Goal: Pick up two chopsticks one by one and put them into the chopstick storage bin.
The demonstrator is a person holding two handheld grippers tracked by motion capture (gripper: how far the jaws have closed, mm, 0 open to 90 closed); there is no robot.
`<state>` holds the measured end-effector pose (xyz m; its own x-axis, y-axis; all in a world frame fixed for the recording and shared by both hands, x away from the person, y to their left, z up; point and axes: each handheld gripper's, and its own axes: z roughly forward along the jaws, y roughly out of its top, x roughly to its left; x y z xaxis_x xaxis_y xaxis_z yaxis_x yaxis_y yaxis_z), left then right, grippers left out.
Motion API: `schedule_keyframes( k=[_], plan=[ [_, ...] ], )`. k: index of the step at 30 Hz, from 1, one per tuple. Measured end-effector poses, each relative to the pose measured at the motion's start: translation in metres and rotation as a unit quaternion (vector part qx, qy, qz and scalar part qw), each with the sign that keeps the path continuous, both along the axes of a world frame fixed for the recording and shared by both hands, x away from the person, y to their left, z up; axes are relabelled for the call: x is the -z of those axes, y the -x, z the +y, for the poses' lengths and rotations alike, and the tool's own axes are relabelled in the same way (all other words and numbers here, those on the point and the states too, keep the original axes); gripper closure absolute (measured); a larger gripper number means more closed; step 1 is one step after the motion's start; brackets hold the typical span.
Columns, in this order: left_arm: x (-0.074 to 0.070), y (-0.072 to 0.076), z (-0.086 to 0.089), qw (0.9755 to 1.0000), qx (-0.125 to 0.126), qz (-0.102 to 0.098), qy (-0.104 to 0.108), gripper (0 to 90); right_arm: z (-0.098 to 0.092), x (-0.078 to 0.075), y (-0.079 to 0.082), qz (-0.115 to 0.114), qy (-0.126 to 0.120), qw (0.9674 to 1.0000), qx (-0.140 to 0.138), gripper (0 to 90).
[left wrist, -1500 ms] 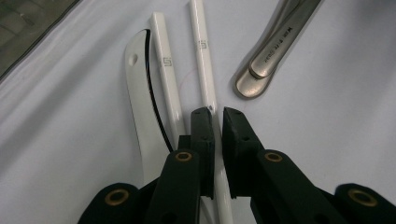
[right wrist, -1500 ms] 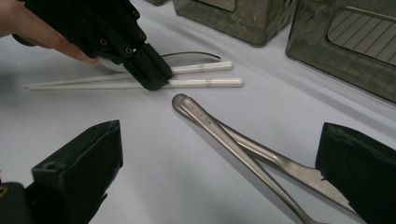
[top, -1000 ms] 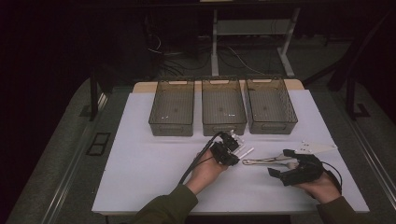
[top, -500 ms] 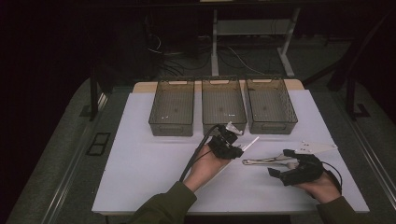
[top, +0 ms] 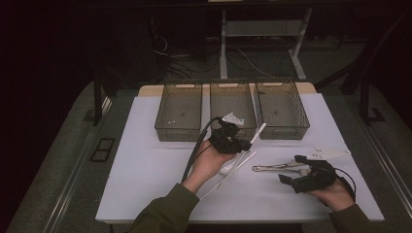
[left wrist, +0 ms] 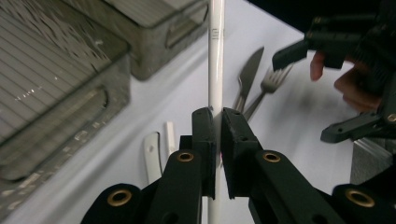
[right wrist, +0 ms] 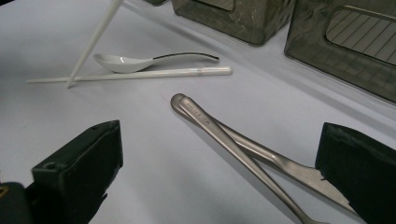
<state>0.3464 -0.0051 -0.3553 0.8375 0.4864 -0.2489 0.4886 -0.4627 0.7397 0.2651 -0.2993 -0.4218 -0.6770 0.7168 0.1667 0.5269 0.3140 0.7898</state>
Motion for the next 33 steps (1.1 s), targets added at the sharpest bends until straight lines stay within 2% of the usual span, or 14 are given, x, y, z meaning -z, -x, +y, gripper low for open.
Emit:
schedule_keyframes(
  k=[3,10,13,14,17,23,25,27,31,33],
  plan=[
    [-0.01,-0.001,0.007,0.9998,-0.006,-0.008,0.015,83.7,0.0,0.0,0.0,0.0,0.0,1.0,0.0,0.7],
    [-0.033,-0.008,0.031,0.999,-0.022,-0.024,0.03,83.7,0.0,0.0,0.0,0.006,-0.002,1.0,0.002,0.7],
    [-0.042,-0.014,0.042,0.9986,-0.027,-0.034,0.03,83.7,0.0,0.0,-0.001,-0.003,0.0,1.0,0.0,0.7],
    [-0.045,-0.017,0.046,0.9984,-0.029,-0.036,0.031,83.7,0.0,0.0,0.0,0.003,-0.001,1.0,0.001,0.7],
    [-0.053,-0.025,0.059,0.9978,-0.033,-0.048,0.031,83.7,0.0,0.0,0.0,0.001,-0.002,1.0,0.001,0.7],
    [-0.074,-0.044,0.083,0.9957,-0.04,-0.083,0.011,83.7,0.0,0.0,0.0,-0.003,-0.001,1.0,0.001,0.7],
    [-0.079,-0.05,0.089,0.9951,-0.043,-0.089,0.004,83.7,0.0,0.0,-0.001,-0.005,-0.002,1.0,0.001,0.7],
    [-0.087,-0.058,0.097,0.994,-0.045,-0.1,-0.009,83.7,-0.001,0.001,-0.001,-0.007,-0.001,1.0,0.002,0.7],
    [-0.097,-0.074,0.111,0.9906,-0.049,-0.125,-0.027,83.7,-0.001,0.001,-0.001,-0.005,-0.002,1.0,0.002,0.7],
    [-0.101,-0.082,0.118,0.9887,-0.054,-0.137,-0.027,83.7,-0.001,0.001,-0.001,-0.006,-0.002,1.0,0.002,0.7]
  ],
)
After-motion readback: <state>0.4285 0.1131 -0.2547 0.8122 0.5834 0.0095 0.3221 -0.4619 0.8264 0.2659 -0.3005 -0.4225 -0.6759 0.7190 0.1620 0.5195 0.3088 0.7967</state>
